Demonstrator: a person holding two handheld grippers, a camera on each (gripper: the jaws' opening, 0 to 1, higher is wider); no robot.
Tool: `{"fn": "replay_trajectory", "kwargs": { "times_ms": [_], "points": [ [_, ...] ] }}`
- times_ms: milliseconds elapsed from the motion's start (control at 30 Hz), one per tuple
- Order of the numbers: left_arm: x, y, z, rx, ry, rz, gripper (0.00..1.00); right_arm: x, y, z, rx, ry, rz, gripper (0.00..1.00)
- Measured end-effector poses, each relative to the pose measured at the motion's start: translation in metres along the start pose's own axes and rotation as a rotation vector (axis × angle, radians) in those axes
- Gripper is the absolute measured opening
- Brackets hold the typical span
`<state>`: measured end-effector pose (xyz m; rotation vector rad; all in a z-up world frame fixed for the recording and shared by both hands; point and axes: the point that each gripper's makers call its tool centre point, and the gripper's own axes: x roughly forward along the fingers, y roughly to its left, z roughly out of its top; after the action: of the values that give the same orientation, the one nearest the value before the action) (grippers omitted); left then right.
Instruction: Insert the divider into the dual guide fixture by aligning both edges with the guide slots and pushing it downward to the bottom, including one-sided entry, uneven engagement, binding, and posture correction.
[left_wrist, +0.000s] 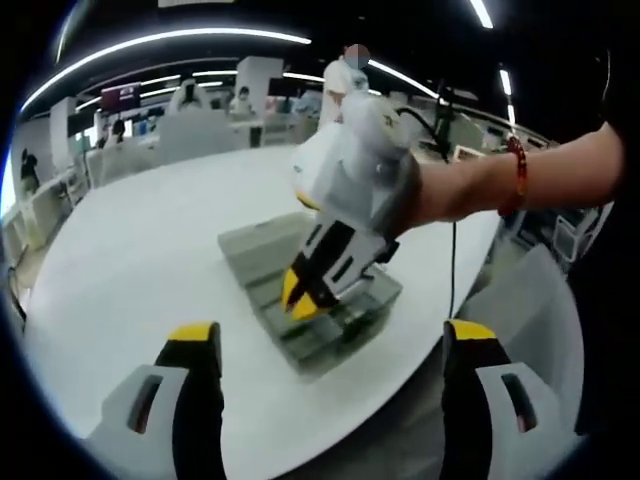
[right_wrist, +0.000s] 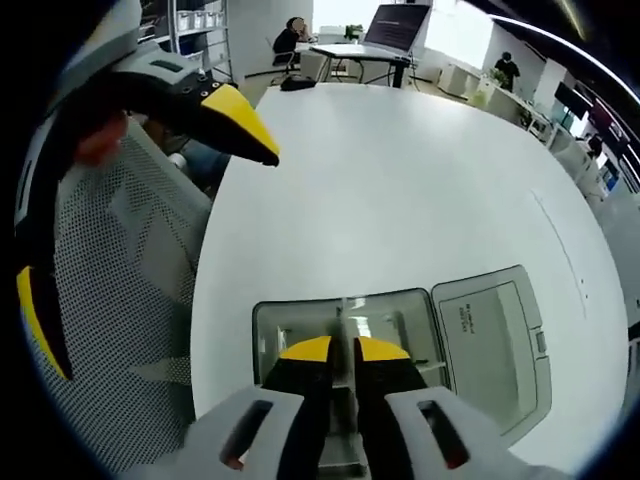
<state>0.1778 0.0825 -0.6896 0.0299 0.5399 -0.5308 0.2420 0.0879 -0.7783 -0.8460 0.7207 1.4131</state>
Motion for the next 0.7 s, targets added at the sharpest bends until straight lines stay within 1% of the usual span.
{"fn": "replay_trajectory", "kwargs": {
  "times_ms": [33, 67, 167, 233, 333, 367, 467, 633, 700],
  "points": [
    [-0.001, -0.002, 0.002, 0.001, -0.007, 0.002, 0.9, -0.004, -0.004, -0.001, 0.023, -0.001, -0.031, 0.02],
    [-0.003, -0.004, 0.003, 0.0, -0.013, 0.003, 0.9, -0.006, -0.005, -0.001, 0.034, -0.005, -0.046, 0.02],
    [-0.006, -0.008, 0.003, 0.001, -0.015, 0.004, 0.9, -0.014, -0.004, 0.0, 0.074, -0.051, -0.062, 0.04],
    [-0.007, -0.011, 0.003, 0.007, -0.014, 0.004, 0.9, -0.018, -0.004, -0.002, 0.078, -0.056, -0.069, 0.04],
    [-0.008, -0.011, 0.006, 0.011, -0.021, 0.011, 0.9, -0.026, -0.006, -0.007, 0.12, -0.067, -0.105, 0.05],
    [-0.009, -0.012, 0.008, 0.01, -0.025, 0.014, 0.9, -0.029, -0.006, -0.007, 0.135, -0.081, -0.112, 0.05],
    [-0.01, -0.016, 0.01, 0.023, -0.031, 0.014, 0.91, -0.037, -0.003, -0.005, 0.169, -0.123, -0.116, 0.07],
    [-0.014, -0.019, 0.007, 0.021, -0.031, 0.028, 0.9, -0.046, 0.002, -0.007, 0.174, -0.143, -0.129, 0.07],
    [-0.016, -0.022, 0.006, 0.016, -0.033, 0.034, 0.9, -0.048, 0.005, -0.004, 0.177, -0.173, -0.121, 0.06]
  ]
}}
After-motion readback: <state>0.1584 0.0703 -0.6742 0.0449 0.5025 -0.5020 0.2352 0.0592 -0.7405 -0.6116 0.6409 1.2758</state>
